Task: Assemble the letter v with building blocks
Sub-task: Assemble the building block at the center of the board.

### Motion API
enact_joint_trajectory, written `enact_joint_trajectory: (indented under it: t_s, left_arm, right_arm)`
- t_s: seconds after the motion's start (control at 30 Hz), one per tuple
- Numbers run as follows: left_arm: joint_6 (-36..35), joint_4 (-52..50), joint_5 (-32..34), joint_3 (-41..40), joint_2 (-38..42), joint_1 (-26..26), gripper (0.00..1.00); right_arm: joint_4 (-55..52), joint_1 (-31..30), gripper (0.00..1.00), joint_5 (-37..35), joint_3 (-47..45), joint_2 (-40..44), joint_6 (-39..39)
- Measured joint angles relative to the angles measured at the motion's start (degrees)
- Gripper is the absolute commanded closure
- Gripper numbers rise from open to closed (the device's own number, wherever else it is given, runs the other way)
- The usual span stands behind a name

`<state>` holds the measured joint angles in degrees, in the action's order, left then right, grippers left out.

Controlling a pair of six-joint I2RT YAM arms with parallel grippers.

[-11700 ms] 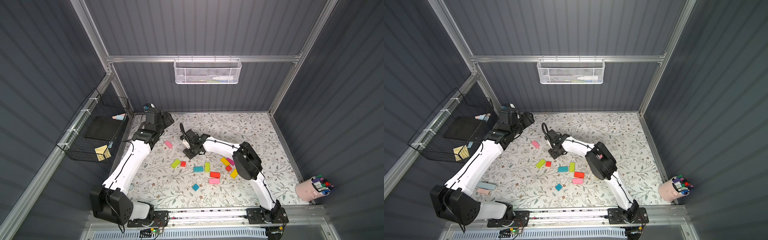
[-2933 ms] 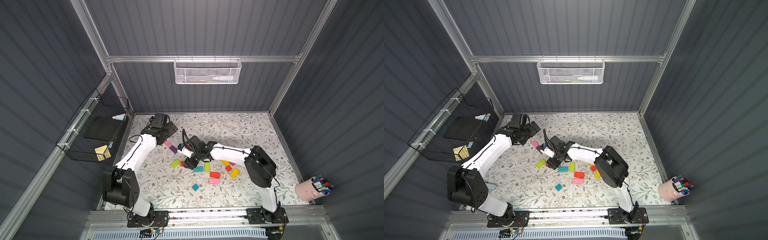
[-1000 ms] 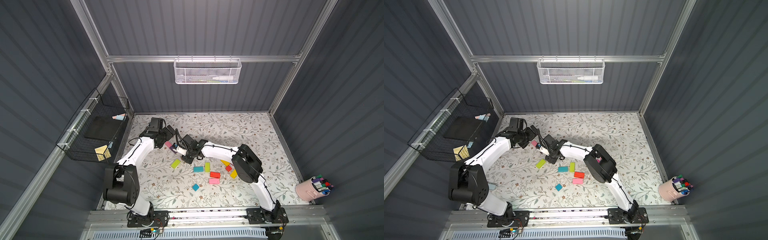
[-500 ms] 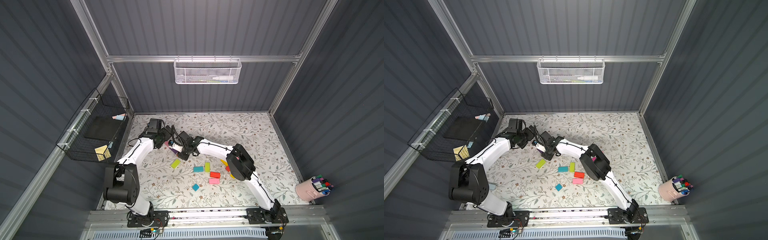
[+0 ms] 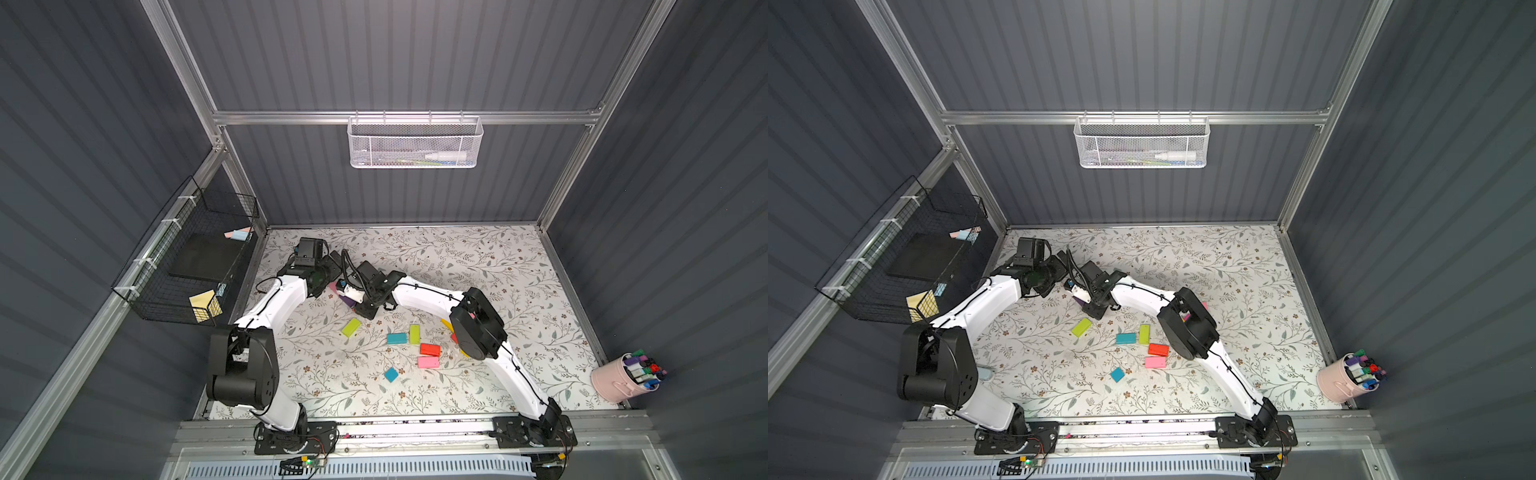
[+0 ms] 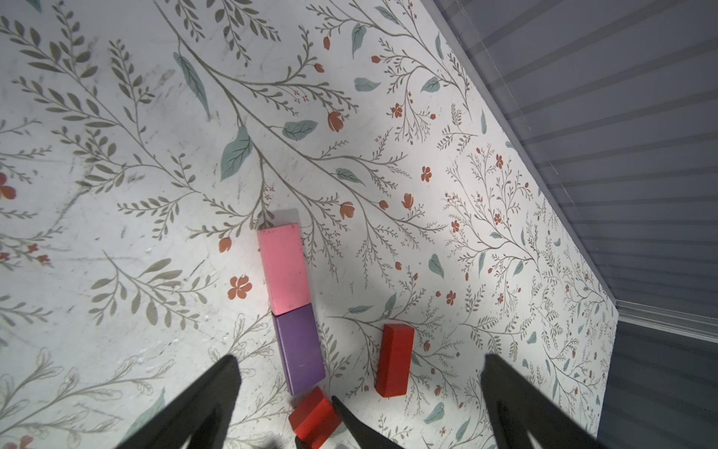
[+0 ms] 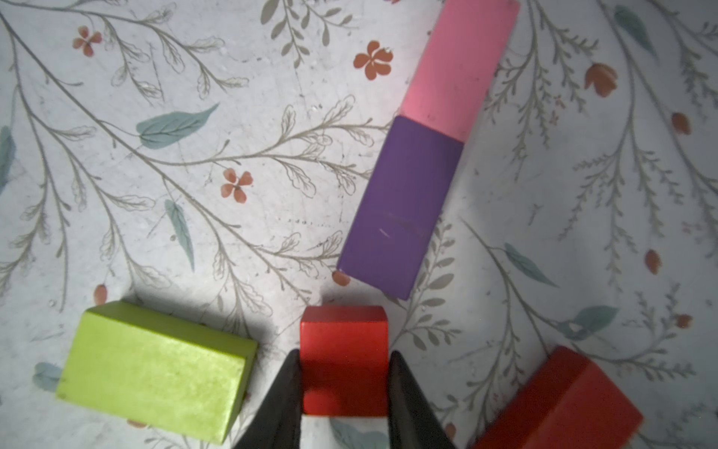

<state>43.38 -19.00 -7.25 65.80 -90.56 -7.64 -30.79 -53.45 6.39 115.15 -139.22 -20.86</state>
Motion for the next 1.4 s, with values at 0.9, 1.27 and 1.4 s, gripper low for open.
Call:
enact_joint_trajectory:
  t_s: [0.9,1.27,1.4]
  left_arm:
    - [-0.4,1.1,0.9,-0.8,-0.1,0.0,0.01]
    - [-0.4,1.7,1.3,-0.8,-0.1,0.4,0.01]
    - [-0.4,1.7,1.3,-0.8,-0.2,0.4,0.01]
  right_arm:
    - [-2.3,0.1,0.7,-1.0,2.9,-2.1,4.9]
    - [-4.7,0.1,0.7,-2.1,7.2,-4.4,7.2]
    - [-4.8,0.1,0.69,-2.2,7.2,-4.4,7.7]
